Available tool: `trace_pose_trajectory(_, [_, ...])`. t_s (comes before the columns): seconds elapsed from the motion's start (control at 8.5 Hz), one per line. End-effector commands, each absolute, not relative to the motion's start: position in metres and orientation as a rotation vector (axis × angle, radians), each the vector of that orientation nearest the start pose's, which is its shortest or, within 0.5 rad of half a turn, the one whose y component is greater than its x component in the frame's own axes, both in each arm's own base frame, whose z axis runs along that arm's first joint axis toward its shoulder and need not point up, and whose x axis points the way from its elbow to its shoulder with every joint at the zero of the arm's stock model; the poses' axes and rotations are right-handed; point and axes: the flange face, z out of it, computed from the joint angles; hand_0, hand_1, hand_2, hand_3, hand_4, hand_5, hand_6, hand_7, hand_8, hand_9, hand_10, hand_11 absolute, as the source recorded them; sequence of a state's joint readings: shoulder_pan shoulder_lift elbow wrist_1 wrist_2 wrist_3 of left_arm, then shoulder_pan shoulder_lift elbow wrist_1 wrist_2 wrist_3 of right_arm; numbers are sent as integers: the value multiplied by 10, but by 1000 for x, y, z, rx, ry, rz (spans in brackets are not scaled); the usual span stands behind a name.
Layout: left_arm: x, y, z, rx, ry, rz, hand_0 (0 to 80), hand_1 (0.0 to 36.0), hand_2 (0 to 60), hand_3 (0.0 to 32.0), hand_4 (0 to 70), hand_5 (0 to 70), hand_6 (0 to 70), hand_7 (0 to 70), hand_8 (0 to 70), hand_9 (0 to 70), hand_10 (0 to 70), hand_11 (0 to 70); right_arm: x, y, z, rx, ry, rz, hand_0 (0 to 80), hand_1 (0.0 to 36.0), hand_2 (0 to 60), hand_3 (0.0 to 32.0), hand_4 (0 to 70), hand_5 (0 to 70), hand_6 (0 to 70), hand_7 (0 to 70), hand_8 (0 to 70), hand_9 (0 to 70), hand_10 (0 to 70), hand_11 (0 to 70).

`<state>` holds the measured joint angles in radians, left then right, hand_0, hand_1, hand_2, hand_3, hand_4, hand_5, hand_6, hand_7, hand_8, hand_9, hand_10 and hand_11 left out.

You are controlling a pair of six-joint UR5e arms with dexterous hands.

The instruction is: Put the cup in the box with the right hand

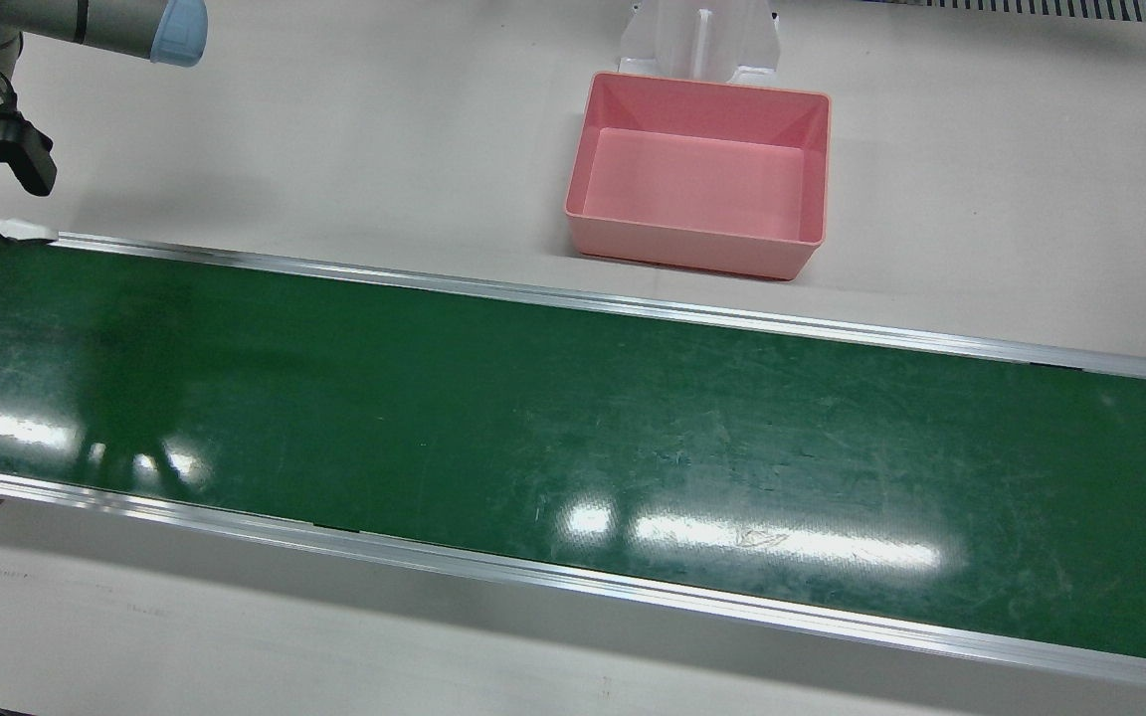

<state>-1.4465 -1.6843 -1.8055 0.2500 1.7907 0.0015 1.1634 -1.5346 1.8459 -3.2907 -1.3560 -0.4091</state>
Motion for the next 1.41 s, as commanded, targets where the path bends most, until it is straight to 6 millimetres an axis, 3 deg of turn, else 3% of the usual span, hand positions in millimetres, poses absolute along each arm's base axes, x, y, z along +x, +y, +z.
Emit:
trace_pose_trajectory(0.0, [-46, -533, 541, -347, 2130, -1928, 0, 0, 0, 0, 0, 0, 0, 0, 0, 0, 0, 0, -64, -522, 551, -235, 2702, -2232, 447, 85, 68, 52, 66, 32, 26, 128, 5, 43, 7, 23])
trace_pose_trajectory(0.24, [-46, -533, 541, -347, 2130, -1928, 0, 0, 0, 0, 0, 0, 0, 0, 0, 0, 0, 0, -70, -522, 551, -219, 2709, -2233, 422, 110, 175, 54, 41, 31, 25, 125, 4, 41, 8, 25])
trace_pose_trajectory(0.35, [-46, -533, 541, -347, 2130, -1928, 0, 0, 0, 0, 0, 0, 0, 0, 0, 0, 0, 0, -70, -522, 551, -219, 2710, -2231, 437, 93, 106, 52, 59, 32, 26, 125, 4, 41, 9, 25])
trace_pose_trajectory(0.59, [-46, -533, 541, -346, 2131, -1929, 0, 0, 0, 0, 0, 0, 0, 0, 0, 0, 0, 0, -77, -521, 551, -201, 2719, -2233, 444, 83, 71, 66, 61, 31, 24, 119, 4, 40, 9, 25])
trace_pose_trajectory(0.71, [-46, -533, 541, -346, 2131, -1929, 0, 0, 0, 0, 0, 0, 0, 0, 0, 0, 0, 0, -78, -520, 551, -197, 2722, -2232, 459, 64, 0, 66, 77, 31, 23, 118, 4, 40, 10, 27])
trace_pose_trajectory(0.82, [-46, -533, 541, -347, 2130, -1928, 0, 0, 0, 0, 0, 0, 0, 0, 0, 0, 0, 0, -79, -520, 551, -195, 2722, -2234, 433, 90, 108, 66, 55, 31, 23, 119, 4, 40, 9, 26])
trace_pose_trajectory(0.94, [-46, -533, 541, -347, 2130, -1928, 0, 0, 0, 0, 0, 0, 0, 0, 0, 0, 0, 0, -81, -520, 551, -190, 2727, -2230, 440, 80, 78, 62, 67, 30, 24, 121, 5, 41, 10, 27])
trace_pose_trajectory(1.06, [-46, -533, 541, -347, 2130, -1928, 0, 0, 0, 0, 0, 0, 0, 0, 0, 0, 0, 0, -81, -520, 550, -188, 2730, -2226, 430, 88, 119, 62, 60, 30, 25, 125, 6, 43, 10, 27])
trace_pose_trajectory(1.18, [-46, -533, 541, -347, 2130, -1928, 0, 0, 0, 0, 0, 0, 0, 0, 0, 0, 0, 0, -82, -520, 551, -188, 2729, -2228, 439, 79, 85, 60, 70, 30, 25, 125, 6, 44, 10, 27])
trace_pose_trajectory(1.29, [-47, -533, 541, -346, 2131, -1929, 0, 0, 0, 0, 0, 0, 0, 0, 0, 0, 0, 0, -83, -520, 550, -185, 2731, -2226, 422, 97, 155, 62, 53, 30, 24, 122, 6, 43, 10, 26])
